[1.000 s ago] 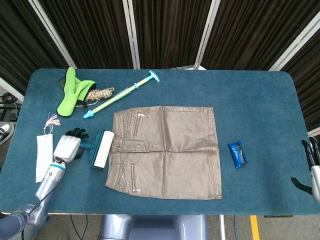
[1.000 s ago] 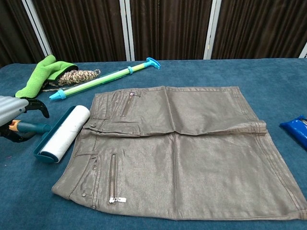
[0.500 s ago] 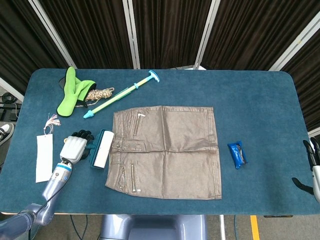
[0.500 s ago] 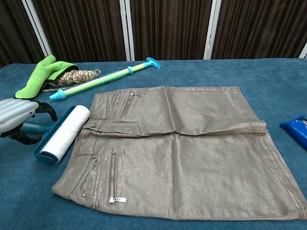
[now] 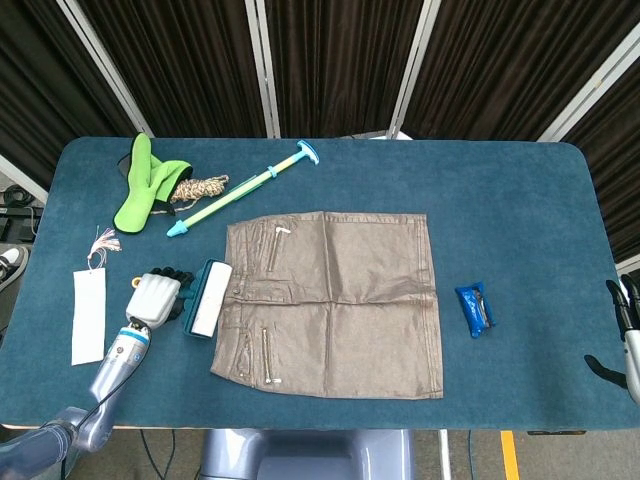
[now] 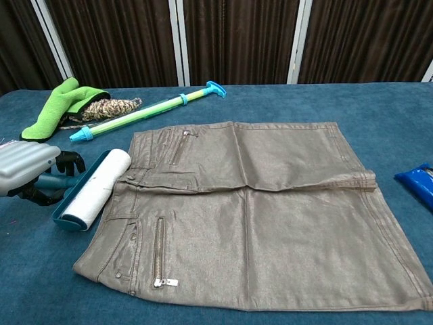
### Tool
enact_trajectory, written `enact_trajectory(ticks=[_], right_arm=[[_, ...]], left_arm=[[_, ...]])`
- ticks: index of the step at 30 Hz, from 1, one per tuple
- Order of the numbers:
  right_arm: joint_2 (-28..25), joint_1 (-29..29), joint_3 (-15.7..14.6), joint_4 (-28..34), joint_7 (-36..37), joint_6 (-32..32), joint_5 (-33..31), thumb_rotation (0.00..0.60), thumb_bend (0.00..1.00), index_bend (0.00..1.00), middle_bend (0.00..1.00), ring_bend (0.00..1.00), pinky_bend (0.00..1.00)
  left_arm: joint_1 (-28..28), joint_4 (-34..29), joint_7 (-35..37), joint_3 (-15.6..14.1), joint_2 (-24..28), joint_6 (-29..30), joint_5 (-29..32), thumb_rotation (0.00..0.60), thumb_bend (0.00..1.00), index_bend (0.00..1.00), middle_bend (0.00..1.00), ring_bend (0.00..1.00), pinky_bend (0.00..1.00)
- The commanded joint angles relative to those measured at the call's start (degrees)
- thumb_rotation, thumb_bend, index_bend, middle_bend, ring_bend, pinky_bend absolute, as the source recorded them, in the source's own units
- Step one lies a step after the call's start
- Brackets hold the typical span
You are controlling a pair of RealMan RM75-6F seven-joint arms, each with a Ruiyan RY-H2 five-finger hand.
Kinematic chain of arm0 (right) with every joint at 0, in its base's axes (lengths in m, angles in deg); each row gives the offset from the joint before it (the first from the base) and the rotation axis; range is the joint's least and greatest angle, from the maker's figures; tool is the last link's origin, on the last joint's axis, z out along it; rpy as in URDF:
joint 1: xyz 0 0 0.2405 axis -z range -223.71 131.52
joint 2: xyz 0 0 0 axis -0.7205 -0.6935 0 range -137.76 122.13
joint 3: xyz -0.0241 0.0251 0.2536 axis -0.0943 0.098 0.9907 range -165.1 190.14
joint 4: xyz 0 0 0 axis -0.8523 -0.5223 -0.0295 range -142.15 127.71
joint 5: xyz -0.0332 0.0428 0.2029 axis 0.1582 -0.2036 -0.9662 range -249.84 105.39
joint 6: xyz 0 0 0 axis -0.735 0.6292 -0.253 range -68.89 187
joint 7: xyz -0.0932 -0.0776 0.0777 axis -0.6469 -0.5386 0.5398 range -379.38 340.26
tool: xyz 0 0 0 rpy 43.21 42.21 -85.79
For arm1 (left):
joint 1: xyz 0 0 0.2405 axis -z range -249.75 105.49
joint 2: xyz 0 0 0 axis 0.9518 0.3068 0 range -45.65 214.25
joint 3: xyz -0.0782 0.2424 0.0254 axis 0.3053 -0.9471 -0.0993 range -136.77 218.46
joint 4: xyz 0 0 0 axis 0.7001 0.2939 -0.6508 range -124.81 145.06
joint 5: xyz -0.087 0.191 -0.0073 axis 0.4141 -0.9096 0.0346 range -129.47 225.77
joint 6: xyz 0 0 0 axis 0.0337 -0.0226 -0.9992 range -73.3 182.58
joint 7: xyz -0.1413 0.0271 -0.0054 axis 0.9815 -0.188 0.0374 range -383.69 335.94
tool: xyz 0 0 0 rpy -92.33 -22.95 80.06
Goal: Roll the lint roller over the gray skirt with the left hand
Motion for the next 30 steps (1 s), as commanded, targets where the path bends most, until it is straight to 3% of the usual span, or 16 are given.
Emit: enact_trajectory(ticks=[1,7,14,22,30], right_arm=[[0.01,-0.02,0.00,-0.02,-0.03,0.04,-0.05,0.600,0.00,0.00,0.00,0.00,0.00],[-0.01,-0.05,0.01,0.05,0.12,0.13,-0.17,0.600,0.00,0.00,0.00,0.00,0.00],[-0.30,-0.06,0.00,0.32,0.71,0.28,-0.26,0.600,0.00,0.00,0.00,0.00,0.00],[-0.69,-0.26,0.35,0.31,1.87,0.65,-0.79,0.600,0.00,0.00,0.00,0.00,0.00],[-0.92,-0.37,0.64,0.12,2.66,1.09,-1.60,0.600,0.00,0.00,0.00,0.00,0.00]], left_arm=[[0.00,-0.33,0.40,-0.15,0.51,0.76,-0.63,0.600,0.85,0.59,0.47,0.37,0.45],[0.30,-5.17,0.18,-0.22,4.19,3.66,-2.95,0.600,0.87,0.61,0.48,0.38,0.47],[1.78,-16.52,-5.87,0.92,10.47,3.93,-3.52,0.600,0.88,0.61,0.48,0.39,0.47],[7.49,-27.56,-22.09,4.93,12.87,-2.49,1.29,0.600,0.88,0.62,0.49,0.39,0.48],[14.07,-28.89,-39.92,7.37,9.22,-9.00,10.36,0.600,0.88,0.62,0.49,0.39,0.48]])
